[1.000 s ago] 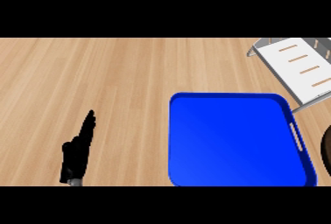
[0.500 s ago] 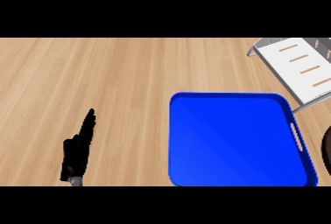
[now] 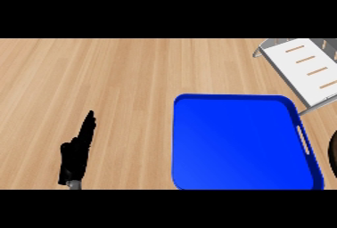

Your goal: Pick the croissant from the tray and place it in the tiered basket

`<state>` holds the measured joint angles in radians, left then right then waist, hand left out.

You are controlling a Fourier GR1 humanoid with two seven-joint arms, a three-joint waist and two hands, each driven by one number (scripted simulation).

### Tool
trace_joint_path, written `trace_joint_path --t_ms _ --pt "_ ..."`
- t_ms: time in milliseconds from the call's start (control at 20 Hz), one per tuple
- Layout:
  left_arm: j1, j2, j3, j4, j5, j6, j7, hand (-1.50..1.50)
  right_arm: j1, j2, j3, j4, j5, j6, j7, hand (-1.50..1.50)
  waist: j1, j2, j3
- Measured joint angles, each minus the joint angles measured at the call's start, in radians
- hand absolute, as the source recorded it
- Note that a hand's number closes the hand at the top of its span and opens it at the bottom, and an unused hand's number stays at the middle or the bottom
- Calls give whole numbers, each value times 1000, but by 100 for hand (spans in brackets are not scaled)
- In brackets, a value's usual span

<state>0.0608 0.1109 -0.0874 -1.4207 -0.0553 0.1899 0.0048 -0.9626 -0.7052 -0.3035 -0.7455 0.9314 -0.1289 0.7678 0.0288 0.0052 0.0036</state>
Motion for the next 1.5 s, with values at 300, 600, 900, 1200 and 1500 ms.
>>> trace_joint_path --t_ms 300,600,900,1200,1500 --pt "4 -10 -2 0 -4 2 -6 0 -13 51 -83 114 -64 -157 -72 -150 0 1 1" --pt "-12 -14 3 9 -3 2 8 0 -32 71 -214 172 -203 -272 -208 -150 0 0 0" --pt "-4 3 15 0 6 -17 12 0 -37 80 -318 167 -326 -382 -365 -150 -3 -1 0" --pt "17 -7 11 -8 -7 -3 5 0 -3 44 -345 103 -315 -562 -390 -150 -21 -7 0" --pt "48 -5 27 -19 -4 10 9 0 109 -29 -378 -48 -303 -596 -253 -150 -60 -21 -2"
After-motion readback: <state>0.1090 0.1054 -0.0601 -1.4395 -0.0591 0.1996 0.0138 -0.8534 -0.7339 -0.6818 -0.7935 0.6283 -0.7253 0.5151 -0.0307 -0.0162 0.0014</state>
